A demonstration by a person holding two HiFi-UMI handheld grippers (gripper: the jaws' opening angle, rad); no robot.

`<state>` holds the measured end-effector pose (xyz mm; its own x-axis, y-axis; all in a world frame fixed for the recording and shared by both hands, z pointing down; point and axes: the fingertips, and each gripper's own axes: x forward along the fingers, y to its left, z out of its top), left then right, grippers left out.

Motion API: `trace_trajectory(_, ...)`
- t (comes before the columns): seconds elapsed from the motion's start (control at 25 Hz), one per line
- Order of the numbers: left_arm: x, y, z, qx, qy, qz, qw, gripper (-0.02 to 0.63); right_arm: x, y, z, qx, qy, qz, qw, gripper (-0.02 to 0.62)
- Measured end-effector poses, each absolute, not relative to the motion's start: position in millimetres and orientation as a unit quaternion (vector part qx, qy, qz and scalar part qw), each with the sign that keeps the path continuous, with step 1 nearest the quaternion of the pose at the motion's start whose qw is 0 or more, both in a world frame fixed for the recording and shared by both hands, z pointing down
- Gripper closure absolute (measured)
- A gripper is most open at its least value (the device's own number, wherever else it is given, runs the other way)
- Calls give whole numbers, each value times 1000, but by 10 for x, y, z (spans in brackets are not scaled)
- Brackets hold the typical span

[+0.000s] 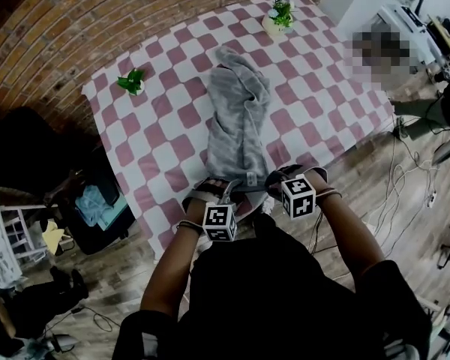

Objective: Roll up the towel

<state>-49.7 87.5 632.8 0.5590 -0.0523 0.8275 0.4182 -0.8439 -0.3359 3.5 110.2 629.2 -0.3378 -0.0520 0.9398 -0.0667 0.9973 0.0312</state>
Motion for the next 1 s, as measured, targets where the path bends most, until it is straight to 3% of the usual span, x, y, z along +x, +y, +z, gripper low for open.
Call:
trace_trajectory(0.12,-462,892,6407,-832,-131,-471,264,408,30,1097,6266,36,-820,8,571,529)
trace_trajectory(0.44,-519,812,6377,-845,-129,-482,190,483,49,1117,6299,40,-823,7,567,529)
trace_trajectory(0.64,-539,798,6363,-841,-138,-493,176,575,49,1116,6329,37,-820,2,571,529)
trace_trajectory(0.76,-518,758,6295,-846,-125,-490,166,588,62,1111,6334,46,-819,-1,572,525)
trace_trajectory(0.84,-505,721,6223,-857,-112,-482,147,588,66,1090,6302,71,-825,1,561,507)
trace_trajectory(1.0,-462,630,6058,-877,-81,-461,108,589,6,961,6030,172,-858,26,483,410)
